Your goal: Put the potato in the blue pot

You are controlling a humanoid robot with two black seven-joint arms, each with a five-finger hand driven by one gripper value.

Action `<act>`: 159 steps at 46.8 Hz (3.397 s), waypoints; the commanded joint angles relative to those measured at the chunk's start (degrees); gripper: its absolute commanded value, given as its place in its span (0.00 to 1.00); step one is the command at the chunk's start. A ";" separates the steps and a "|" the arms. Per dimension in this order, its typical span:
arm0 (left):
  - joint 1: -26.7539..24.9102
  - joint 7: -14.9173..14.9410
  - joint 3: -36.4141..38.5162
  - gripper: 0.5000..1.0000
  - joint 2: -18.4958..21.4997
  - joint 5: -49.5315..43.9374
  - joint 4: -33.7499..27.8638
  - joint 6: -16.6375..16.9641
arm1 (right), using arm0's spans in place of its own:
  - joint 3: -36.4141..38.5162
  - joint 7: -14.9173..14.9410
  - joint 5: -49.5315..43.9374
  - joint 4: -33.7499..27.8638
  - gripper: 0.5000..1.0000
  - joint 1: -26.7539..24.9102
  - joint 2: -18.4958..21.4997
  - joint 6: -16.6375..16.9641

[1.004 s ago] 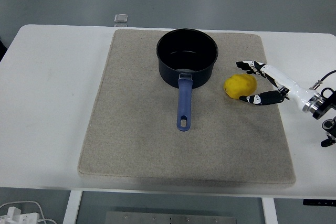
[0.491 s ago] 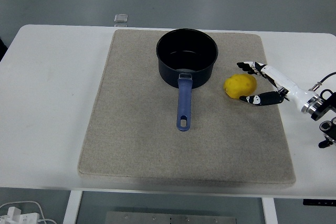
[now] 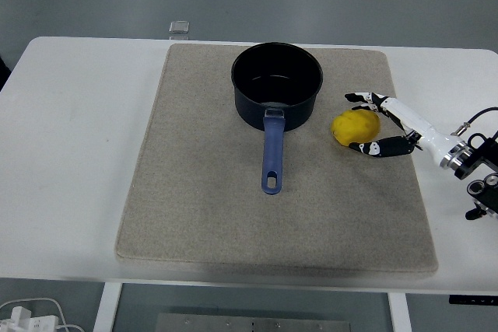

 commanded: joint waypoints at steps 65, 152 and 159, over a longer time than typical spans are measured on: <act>0.09 0.00 -0.01 1.00 0.00 0.00 0.42 0.04 | -0.81 0.00 0.10 0.08 0.00 0.26 2.48 -0.03; 0.00 0.00 -0.01 1.00 0.00 0.00 -0.02 -0.04 | -7.05 -3.01 10.38 -13.28 0.00 25.93 21.37 3.40; 0.00 0.00 -0.01 1.00 0.00 0.00 -0.02 -0.04 | -8.37 -3.01 9.94 -17.32 0.00 25.93 24.80 2.61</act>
